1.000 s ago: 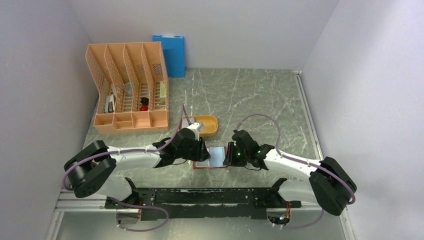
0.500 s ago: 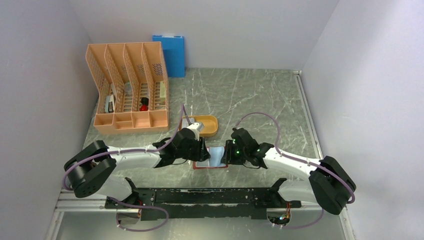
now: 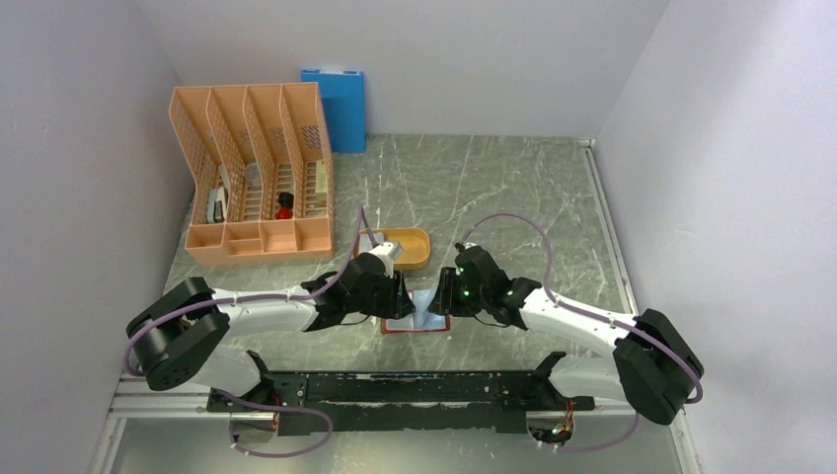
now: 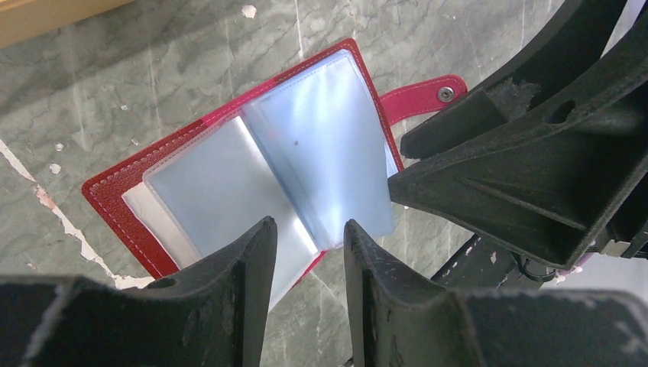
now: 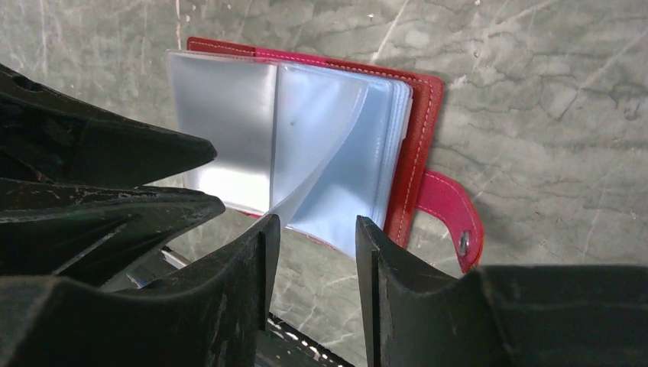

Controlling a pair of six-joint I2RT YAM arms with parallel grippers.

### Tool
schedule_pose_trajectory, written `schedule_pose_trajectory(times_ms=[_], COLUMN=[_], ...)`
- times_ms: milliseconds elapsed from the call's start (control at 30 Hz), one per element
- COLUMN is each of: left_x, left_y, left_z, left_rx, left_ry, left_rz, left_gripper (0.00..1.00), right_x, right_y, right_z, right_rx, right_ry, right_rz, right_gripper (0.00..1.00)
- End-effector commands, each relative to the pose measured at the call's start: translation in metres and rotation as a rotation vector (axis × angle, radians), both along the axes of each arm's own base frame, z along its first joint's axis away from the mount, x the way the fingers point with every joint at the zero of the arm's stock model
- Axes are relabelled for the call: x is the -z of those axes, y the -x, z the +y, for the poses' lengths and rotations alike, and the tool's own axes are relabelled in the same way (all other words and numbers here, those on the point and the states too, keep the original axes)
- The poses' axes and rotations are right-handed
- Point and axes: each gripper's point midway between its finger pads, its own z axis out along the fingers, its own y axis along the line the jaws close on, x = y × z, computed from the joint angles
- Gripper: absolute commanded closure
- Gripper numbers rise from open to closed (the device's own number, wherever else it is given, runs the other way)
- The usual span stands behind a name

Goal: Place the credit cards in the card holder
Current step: Open the card holder at the center of the board.

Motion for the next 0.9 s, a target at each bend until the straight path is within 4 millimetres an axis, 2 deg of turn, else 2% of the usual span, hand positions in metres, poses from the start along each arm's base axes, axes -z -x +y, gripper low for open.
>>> schedule_pose_trajectory(times_ms=[0,267,400,633,867], left_x=[-0.010,-0.020,-0.023,-0.020,-0.016], left_y=[-0.006,-0.007,-0.006,-0.006,-0.006], left_z=[-0.006,-0.018,-0.023,-0.029,-0.031], left_rx=[-0.002,0.027,0.042,0.063,0.066], left_ry=[0.011,0.045,0.062,0.062,0.062], left_rz=[-0.029,-0.027,-0.026,-0.016,-0.009], left_gripper=[0.57,0.54,0.54,0.54,0.54], right_x=[-0.009,-0.004,-0.004,-0.005,-0.002], right_y=[-0.007,-0.010,-0.011,-0.010,-0.008], right_z=[0.011,0.017,0.023,0.033,0.034], right_rx=[-0.023,-0.032,-0.040,-0.059,-0.057], right_ry=[-0.028,-0.032,-0.049,-0.095,-0.107], right_rz=[-0.029,-0.016,-0.010,0.002,0.013], right_gripper=[0.55,0.55,0.58,0.65,0.71])
